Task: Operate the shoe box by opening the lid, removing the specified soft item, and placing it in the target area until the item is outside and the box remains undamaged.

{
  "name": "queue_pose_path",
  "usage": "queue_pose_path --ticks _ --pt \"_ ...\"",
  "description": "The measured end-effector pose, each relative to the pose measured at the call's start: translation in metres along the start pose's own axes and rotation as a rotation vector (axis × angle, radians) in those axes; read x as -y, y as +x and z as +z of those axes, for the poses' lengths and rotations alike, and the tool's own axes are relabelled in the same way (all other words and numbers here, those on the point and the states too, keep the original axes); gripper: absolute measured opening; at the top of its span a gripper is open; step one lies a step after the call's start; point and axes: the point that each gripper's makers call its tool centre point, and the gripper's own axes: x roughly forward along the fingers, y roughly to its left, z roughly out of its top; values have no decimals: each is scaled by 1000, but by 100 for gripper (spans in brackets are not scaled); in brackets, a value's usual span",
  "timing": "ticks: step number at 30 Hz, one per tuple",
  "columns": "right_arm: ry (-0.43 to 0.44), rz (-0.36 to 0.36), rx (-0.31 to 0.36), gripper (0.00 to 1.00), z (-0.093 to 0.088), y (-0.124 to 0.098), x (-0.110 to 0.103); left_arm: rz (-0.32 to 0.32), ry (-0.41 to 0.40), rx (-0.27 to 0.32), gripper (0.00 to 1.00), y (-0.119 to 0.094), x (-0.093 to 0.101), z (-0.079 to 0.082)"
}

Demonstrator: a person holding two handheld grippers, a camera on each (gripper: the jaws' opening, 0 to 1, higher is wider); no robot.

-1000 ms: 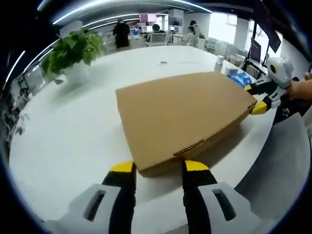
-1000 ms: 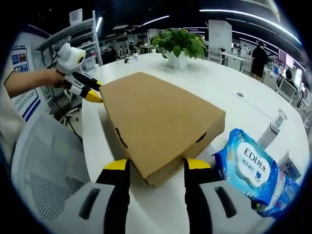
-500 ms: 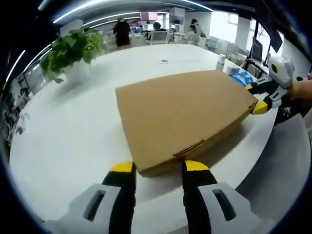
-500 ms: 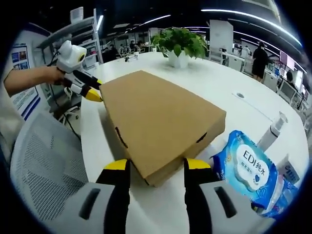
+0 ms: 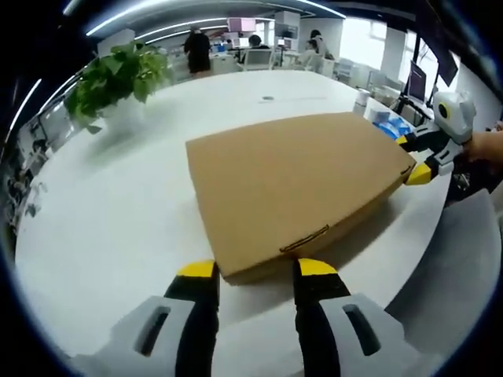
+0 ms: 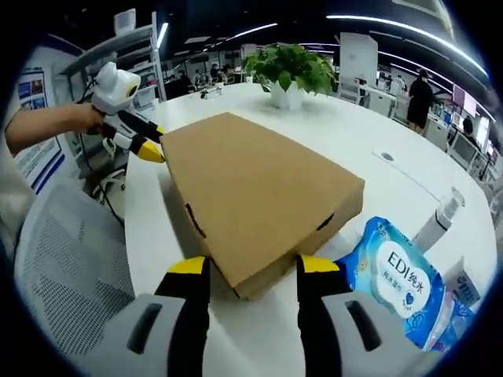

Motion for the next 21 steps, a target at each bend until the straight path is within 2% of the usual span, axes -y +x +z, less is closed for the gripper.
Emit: queue_pose_path --ticks 9,21 --pt "-5 -4 1 41 6 6 12 2 -1 -4 36 7 -5 8" --pt "-7 -8 -4 41 16 16 35 0 -1 -10 36 24 -15 28"
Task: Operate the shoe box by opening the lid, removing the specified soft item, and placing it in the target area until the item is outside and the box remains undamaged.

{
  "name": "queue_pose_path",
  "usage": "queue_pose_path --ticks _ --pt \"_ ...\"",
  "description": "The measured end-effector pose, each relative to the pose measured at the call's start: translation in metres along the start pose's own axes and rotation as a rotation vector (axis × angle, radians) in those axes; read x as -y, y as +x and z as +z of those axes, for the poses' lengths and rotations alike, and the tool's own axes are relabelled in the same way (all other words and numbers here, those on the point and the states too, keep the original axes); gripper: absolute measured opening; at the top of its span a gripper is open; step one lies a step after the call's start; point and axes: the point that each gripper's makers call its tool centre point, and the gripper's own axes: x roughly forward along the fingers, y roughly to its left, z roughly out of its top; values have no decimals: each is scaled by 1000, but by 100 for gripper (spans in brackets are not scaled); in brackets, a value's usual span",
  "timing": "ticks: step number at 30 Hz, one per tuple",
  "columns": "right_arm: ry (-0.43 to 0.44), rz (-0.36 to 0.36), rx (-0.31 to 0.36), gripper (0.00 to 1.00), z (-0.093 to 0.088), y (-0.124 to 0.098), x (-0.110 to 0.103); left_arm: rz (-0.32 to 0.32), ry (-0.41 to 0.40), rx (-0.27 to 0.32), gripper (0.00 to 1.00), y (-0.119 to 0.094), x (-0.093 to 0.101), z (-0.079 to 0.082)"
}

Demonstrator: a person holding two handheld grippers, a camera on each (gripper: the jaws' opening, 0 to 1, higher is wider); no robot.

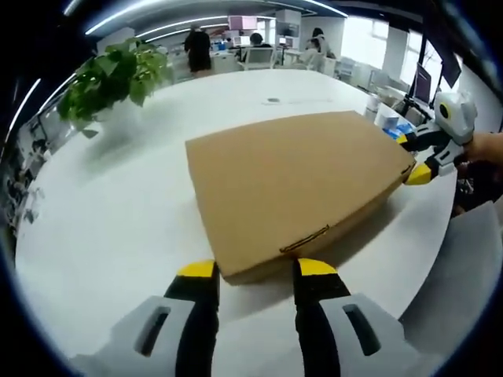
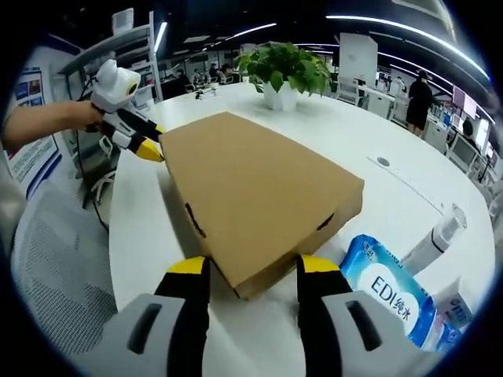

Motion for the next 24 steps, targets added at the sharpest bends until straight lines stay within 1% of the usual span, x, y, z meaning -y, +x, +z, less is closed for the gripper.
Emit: queue_pose_path --ticks 13,18,24 --pt "-8 -7 -12 41 8 10 29 -11 -3 2 36 19 -6 22" --pt "-11 -12 -24 42 11 13 39 -16 -3 -5 36 27 -6 26" --pt "-5 -17 -32 42 10 13 41 -15 7 7 36 29 -7 29"
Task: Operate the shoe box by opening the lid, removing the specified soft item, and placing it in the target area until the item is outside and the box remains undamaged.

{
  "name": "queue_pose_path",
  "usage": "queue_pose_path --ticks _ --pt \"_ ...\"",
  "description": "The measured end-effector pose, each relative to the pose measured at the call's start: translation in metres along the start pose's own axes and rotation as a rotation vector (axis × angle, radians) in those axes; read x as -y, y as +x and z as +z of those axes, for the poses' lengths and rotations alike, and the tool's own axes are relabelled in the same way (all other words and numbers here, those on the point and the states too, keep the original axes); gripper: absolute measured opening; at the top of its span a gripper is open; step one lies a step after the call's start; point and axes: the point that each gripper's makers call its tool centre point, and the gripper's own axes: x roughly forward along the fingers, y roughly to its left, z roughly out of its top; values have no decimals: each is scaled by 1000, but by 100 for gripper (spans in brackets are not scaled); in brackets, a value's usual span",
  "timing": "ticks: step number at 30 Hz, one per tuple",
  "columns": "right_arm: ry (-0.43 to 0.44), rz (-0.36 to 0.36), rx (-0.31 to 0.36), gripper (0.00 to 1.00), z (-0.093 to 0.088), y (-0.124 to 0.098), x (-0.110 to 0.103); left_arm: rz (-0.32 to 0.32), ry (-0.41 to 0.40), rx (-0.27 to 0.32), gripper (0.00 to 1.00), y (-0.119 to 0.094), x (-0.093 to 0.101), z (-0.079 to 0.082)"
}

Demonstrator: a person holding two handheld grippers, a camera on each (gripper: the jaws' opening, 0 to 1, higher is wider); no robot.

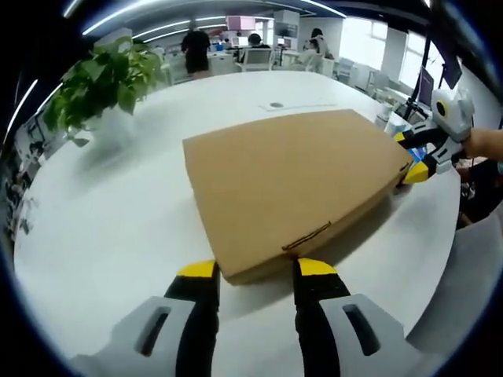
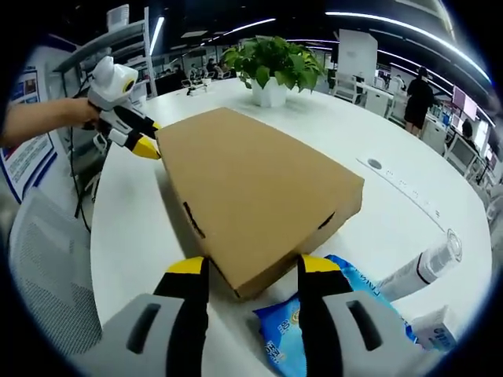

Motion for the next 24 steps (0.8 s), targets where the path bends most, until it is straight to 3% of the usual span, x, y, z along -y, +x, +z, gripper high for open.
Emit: queue_pose_path --ticks 8,11,18,24 --pt "14 -11 0 41 0 -3 2 6 41 12 35 -1 -1 0" --pt "14 -15 14 37 4 -14 0 7 74 22 41 -5 3 -2" --pt "-6 -45 35 44 4 -38 -4 22 80 63 50 -25 8 -1" --pt "5 -100 65 51 -1 -65 -3 9 52 121 56 -47 25 2"
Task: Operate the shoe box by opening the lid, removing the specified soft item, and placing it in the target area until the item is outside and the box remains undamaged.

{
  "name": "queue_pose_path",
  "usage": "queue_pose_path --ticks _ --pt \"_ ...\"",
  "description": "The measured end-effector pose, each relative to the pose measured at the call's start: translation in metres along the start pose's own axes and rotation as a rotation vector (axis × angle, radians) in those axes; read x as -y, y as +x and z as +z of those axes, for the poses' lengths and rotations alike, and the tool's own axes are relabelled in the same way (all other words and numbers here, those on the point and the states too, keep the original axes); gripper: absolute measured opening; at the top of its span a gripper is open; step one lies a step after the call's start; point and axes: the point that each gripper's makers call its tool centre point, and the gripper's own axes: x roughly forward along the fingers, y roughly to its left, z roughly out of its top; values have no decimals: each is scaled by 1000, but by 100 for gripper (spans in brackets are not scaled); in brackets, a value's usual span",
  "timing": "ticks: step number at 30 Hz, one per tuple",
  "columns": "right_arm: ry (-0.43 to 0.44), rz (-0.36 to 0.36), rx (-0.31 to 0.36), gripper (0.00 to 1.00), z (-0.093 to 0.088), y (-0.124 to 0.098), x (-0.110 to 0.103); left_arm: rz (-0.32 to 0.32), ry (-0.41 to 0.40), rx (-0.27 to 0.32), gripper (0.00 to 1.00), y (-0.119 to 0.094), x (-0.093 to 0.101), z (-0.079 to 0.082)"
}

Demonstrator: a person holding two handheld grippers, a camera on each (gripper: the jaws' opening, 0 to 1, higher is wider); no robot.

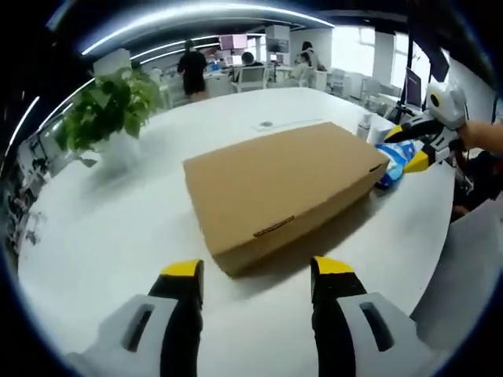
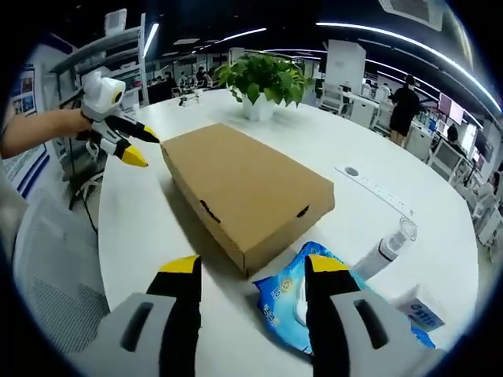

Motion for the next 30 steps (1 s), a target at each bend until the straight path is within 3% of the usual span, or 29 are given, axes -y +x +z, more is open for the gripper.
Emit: queue_pose_path --ticks 12,30 --pt "50 -122 37 67 -21 -51 12 -23 -15 95 72 -28 37 10" --pt "95 -201 57 77 -53 -110 1 -50 -11 172 86 -56 77 1"
